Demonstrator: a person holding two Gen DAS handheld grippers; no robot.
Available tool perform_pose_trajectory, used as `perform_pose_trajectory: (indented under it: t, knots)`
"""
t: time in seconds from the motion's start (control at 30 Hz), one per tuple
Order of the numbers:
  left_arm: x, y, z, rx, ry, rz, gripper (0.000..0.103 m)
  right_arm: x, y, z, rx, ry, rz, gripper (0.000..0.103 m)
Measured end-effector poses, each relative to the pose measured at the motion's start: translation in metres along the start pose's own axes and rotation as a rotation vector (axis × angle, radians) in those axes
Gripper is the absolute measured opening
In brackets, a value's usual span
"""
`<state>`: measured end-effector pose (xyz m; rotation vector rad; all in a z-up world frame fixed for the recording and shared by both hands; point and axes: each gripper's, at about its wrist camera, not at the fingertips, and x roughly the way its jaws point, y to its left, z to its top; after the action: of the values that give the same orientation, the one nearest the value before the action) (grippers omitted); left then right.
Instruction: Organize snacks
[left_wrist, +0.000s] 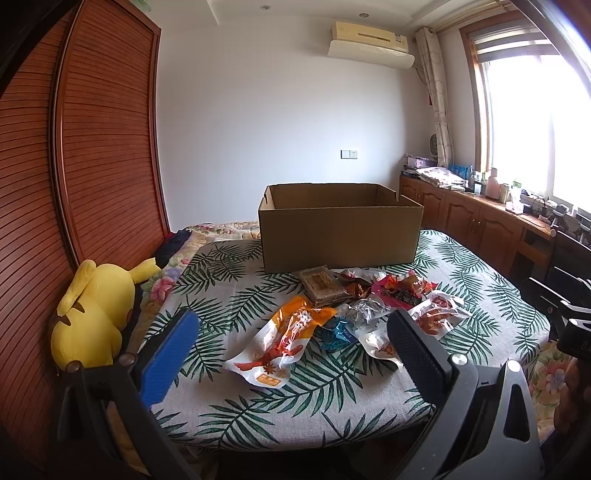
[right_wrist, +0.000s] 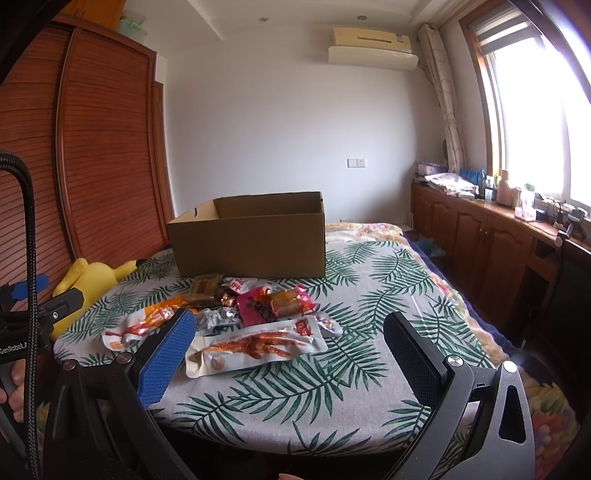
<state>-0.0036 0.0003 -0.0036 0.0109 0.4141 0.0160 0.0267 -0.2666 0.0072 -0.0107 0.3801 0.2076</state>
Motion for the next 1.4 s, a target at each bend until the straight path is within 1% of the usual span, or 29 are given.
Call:
perform_pose_trajectory:
  t: [0.67,1.17,1.4]
  knots:
    - [0.000,0.004,0.005,0.002,-0.004,-0.001,0.103,0.000,0.000,0.001,-0.005,-0.007,-0.003,0.103]
    - [-0.011,-0.003,0.009,0.009,-0.024,-0.014,0.103,-0.001,0.001,0.004,-0.003,-0.013,0.001,0.103]
    - [-0.004,-0.002,0.005,0.010,-0.004,-0.013,0.103,0.002,0.002,0.002,-0.008,-0.003,0.002,0.103]
